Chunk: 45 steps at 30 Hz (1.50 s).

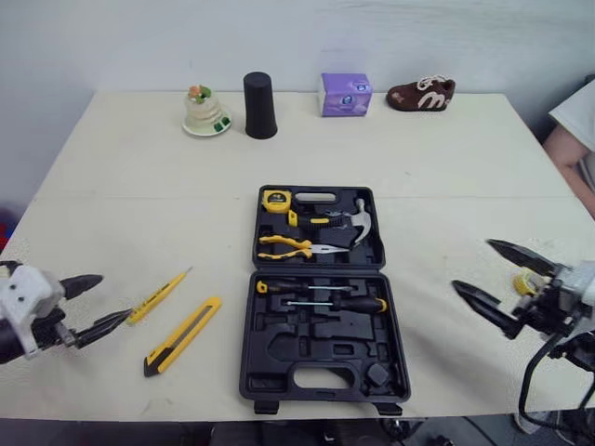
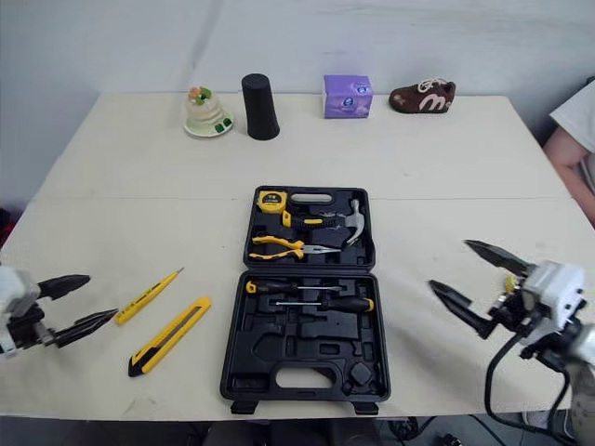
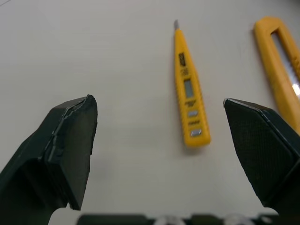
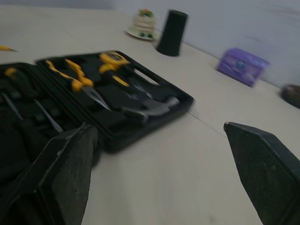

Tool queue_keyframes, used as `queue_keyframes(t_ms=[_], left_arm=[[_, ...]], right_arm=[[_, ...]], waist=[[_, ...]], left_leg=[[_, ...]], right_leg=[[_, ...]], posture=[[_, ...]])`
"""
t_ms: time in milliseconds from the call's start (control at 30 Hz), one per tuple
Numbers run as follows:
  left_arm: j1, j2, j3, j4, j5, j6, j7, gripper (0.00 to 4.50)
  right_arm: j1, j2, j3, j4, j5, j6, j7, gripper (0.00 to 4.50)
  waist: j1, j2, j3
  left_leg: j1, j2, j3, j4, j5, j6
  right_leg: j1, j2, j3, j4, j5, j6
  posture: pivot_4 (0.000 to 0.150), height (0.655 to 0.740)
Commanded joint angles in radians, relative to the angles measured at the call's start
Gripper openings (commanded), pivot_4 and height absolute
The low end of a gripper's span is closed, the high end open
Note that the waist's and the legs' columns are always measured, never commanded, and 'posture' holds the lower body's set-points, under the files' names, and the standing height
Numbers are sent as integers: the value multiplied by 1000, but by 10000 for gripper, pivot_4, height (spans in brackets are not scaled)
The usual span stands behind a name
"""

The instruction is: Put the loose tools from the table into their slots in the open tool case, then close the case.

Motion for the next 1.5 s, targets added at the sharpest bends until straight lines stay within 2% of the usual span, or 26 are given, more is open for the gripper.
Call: queue_keyframes(t_ms=[33,167,433,567,600,633,733,767,800,933,1067,1233,1300,1400,1500], left_arm=[[-47,26,-43,-50,-27,170,54,45000],[-106,39,-140,-49,37,186,62,45000],[-135,27,-258,-37,120,189,97,45000],[-108,6,-288,-77,103,198,68,34594],[-102,4,-291,-81,104,206,72,27756],[-95,6,-295,-79,111,208,72,24704],[-91,9,-293,-75,125,212,86,10450],[-95,4,-289,-72,124,204,87,6690],[-101,-7,-279,-71,115,195,87,5306],[-163,-39,-242,-62,112,32,67,5306],[-272,-33,-268,-151,60,-19,-11,5306],[-542,6,-526,-332,64,93,-112,5306],[-593,12,-581,-358,64,133,-134,5306],[-724,-8,-739,-396,107,238,-150,5306],[-829,-29,-879,-413,170,323,-152,5306]], right_arm=[[-67,-17,77,-132,96,88,26,44809],[-180,-16,180,-205,110,169,10,44809],[-205,-4,229,-230,73,189,18,44809],[-204,2,245,-240,62,184,22,45000],[-203,2,248,-240,57,180,25,45000],[-201,2,250,-239,51,175,29,45000],[-190,-4,250,-237,30,163,42,45000],[-186,-3,248,-235,26,163,42,45000],[-173,-4,233,-231,18,156,43,45000],[-88,-23,149,-227,4,131,72,45000],[32,-39,34,-242,22,128,106,45000],[173,-40,-64,-241,7,109,166,45000],[188,-42,-69,-244,-1,108,168,45000],[222,-35,-86,-241,-12,111,161,45000],[253,-33,-93,-233,-33,99,172,45000]], waist=[[-1,0,0],[-3,0,2],[-2,1,3],[-2,1,3],[-2,1,3],[-2,1,3],[-2,1,3],[-2,1,3],[-2,1,3],[5,1,3],[40,-2,3],[49,-1,3],[41,0,3],[25,1,4],[25,1,4]], left_leg=[[-1,0,0,1,0,0],[-4,0,0,9,-1,2],[-10,0,0,15,-3,4],[-8,0,0,17,-2,4],[-8,0,0,17,-2,4],[-8,-1,0,17,-2,4],[-7,-1,0,17,-2,4],[-7,-1,0,17,-2,4],[-7,-1,0,17,-2,4],[-7,-2,0,17,-2,4],[-10,-2,-2,20,-2,4],[-9,-4,0,22,-2,5],[-7,-7,1,22,-2,5],[-6,-6,3,20,-1,4],[-7,-2,-2,25,0,2]], right_leg=[[0,0,0,0,0,0],[-1,-1,0,2,0,1],[-6,-1,0,4,0,1],[-6,-1,0,8,0,1],[-6,-1,1,9,0,1],[-5,-2,1,10,0,1],[-5,-2,1,11,0,1],[-5,-2,1,11,0,1],[-5,-2,1,11,0,1],[-5,-2,0,11,0,1],[-5,-1,-2,11,0,1],[-2,-1,-1,10,1,4],[1,0,0,9,2,4],[2,2,4,9,2,5],[1,14,4,10,2,5]], posture=[[1500,7400],[1500,7400],[1500,7400],[1500,7400],[1500,7400],[1500,7400],[1500,7400],[1500,7400],[1500,7400],[1500,7400],[1500,7400],[1500,7400],[1500,7400],[1500,7400],[1500,7400]])
